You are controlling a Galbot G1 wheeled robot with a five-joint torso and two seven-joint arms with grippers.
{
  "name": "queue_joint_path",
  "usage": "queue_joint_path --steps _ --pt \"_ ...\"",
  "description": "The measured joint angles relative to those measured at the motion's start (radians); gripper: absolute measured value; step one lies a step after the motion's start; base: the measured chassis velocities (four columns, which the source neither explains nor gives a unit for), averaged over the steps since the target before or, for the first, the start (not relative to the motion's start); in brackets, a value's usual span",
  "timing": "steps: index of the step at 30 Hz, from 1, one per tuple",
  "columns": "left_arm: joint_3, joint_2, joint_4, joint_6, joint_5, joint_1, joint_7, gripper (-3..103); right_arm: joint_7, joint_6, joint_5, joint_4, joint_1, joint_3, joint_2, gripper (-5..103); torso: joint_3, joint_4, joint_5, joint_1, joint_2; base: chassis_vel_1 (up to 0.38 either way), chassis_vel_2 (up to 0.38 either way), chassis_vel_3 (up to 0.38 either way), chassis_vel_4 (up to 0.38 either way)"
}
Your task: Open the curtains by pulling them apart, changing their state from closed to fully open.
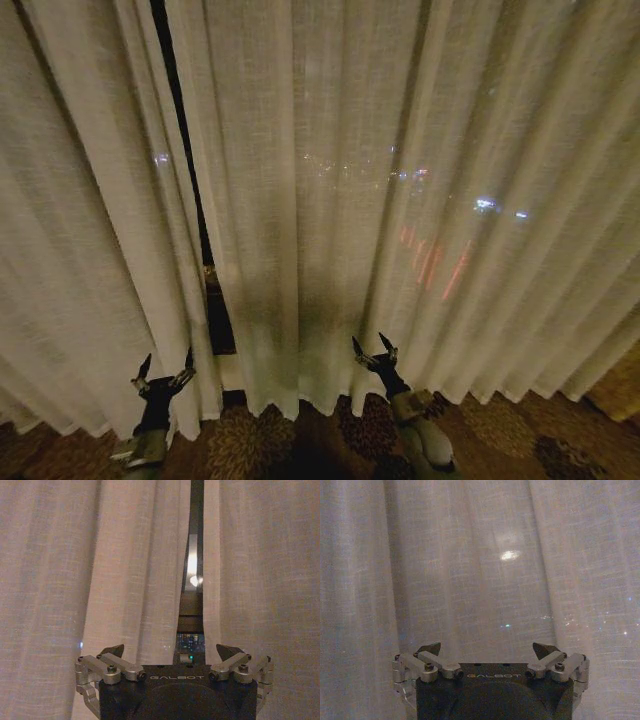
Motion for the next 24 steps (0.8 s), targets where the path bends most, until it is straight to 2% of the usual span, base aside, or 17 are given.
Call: queue_joint_path --steps 10,15,24 --pt "0.000 0.000 0.000 0.000 0.000 0.000 0.000 100 -0.009 0.013 0.011 -0.021 0.018 -0.027 0.002 100 0.000 0.0000 0.0000 0.001 0.000 -0.149 0.157 0.159 -0.155" --pt "0.000 0.000 0.000 0.000 0.000 0.000 0.000 100 0.051 0.019 -0.035 -0.016 0.025 -0.077 -0.001 100 0.000 0.0000 -0.0001 0.000 0.000 -0.037 0.046 0.039 -0.049" --pt "0.000 0.000 0.000 0.000 0.000 0.000 0.000 100 0.089 0.014 -0.071 -0.027 0.075 -0.146 -0.013 100 0.000 0.0000 0.0001 -0.001 0.001 0.000 0.000 0.000 0.000"
